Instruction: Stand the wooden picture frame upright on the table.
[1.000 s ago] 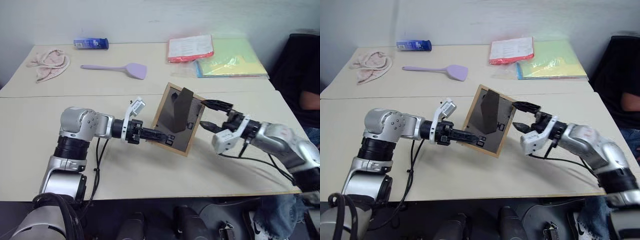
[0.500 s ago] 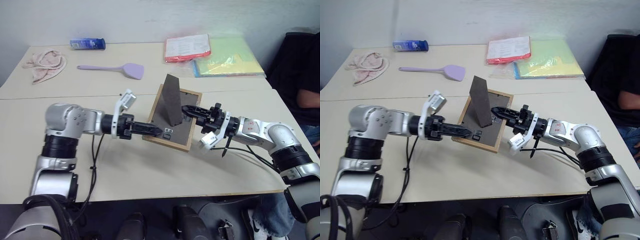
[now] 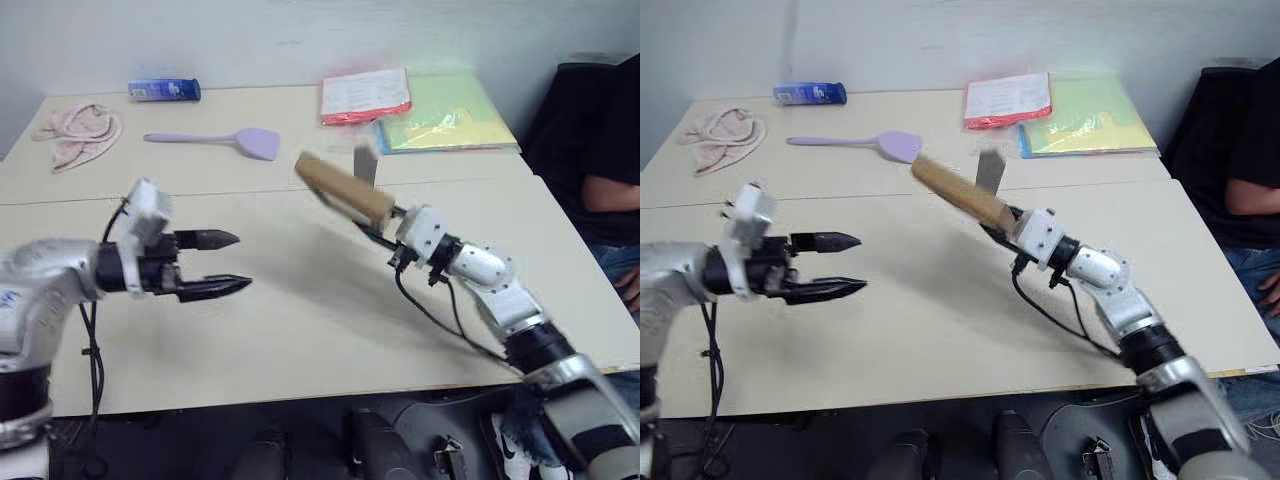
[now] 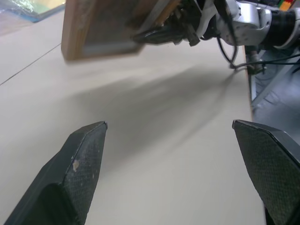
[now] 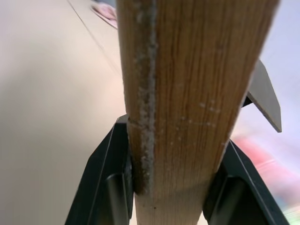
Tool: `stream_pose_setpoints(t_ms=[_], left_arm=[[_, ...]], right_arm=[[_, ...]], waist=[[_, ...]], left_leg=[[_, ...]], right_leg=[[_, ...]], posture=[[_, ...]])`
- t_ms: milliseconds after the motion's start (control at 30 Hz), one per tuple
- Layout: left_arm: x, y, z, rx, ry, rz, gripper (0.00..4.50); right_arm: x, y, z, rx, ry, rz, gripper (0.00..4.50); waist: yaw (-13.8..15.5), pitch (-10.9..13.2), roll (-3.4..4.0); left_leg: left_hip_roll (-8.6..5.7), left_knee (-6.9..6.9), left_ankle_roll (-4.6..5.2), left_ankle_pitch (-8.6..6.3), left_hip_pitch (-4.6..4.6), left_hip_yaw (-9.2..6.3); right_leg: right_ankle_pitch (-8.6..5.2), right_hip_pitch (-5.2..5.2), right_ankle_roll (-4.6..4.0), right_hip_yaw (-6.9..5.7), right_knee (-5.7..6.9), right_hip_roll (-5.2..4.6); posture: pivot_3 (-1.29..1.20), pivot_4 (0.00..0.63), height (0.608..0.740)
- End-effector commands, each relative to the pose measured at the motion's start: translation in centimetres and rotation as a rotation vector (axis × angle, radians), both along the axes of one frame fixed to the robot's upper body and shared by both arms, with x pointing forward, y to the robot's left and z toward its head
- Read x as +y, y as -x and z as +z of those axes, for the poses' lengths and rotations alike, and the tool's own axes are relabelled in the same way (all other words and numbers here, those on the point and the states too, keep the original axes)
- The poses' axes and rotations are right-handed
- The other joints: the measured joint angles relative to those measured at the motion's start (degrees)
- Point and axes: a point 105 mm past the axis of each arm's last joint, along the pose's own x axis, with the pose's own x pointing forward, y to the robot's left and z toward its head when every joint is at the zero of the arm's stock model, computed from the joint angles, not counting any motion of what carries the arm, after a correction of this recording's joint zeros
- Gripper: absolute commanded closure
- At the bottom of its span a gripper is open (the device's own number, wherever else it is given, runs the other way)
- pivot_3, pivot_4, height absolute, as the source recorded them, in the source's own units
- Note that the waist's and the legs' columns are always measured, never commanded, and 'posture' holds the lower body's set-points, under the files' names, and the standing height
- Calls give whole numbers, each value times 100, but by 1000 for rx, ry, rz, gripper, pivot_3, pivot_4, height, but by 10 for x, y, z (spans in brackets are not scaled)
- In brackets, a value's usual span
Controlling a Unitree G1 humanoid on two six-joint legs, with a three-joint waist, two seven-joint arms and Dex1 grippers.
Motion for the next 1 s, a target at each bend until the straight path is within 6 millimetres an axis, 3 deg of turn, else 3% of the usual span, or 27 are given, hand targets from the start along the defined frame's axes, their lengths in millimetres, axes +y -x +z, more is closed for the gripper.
stream_pose_setpoints(t_ms=[33, 167, 367, 500, 667, 733, 833, 900, 1000], left_arm=[[-5, -7, 8, -138, -8, 48, 0], [-8, -12, 10, -165, 1, 64, 0], [-10, -17, 13, -161, 7, 65, 0], [-12, -20, 12, -145, 11, 52, 0], [-9, -25, 8, -120, 11, 36, 0], [-9, -26, 9, -118, 18, 31, 0], [-2, -32, 14, -120, 14, 21, 0], [1, -35, 19, -127, 19, 18, 0], [4, -41, 27, -139, 31, 21, 0]], right_arm=[[6, 12, 26, 252, -224, 133, 3250], [9, 10, -5, 428, -223, 114, 3250], [7, 7, -32, 587, -235, 86, 3250], [3, 8, -34, 590, -217, 62, 1950], [-28, 34, -17, 557, -97, 30, 240], [-44, 49, -8, 552, -47, 26, 240], [-94, 85, 40, 515, 27, 42, 240], [-113, 100, 62, 529, 24, 45, 240], [-128, 115, 75, 562, 26, 49, 240]], waist=[[79, 0, 0], [183, -1, -1], [189, -2, -3], [187, -2, -3], [208, -1, -1], [225, -2, -3], [311, 9, 14], [335, 11, 17], [326, 8, 10]], left_leg=[[-2, 1, 1, -1, -1, 0], [-4, -5, 2, -3, -2, 0], [-11, -5, 2, -3, -3, 7], [-10, -6, 1, -2, -3, 6], [-11, -7, 2, -3, -9, 7], [-13, -6, 4, -4, -12, 5], [-14, -7, 10, -7, -13, 5], [-16, -4, 23, -13, -10, 11], [-6, -7, 45, -26, 8, 15]], right_leg=[[0, -3, 0, 0, 0, 0], [0, -10, 0, -1, -2, -1], [1, -15, 1, 4, 4, -4], [0, -16, 1, 2, 3, -2], [0, -21, 1, 3, 1, -5], [0, -21, 1, 1, -3, -8], [0, -19, 1, 1, -9, -7], [2, -17, 3, 4, -21, -7], [2, -8, 3, 7, -20, 4]], posture=[[0, 150, 740], [0, 150, 740], [0, 150, 740], [0, 150, 740], [0, 150, 740], [0, 150, 740], [0, 150, 740], [0, 150, 740], [0, 150, 740]])
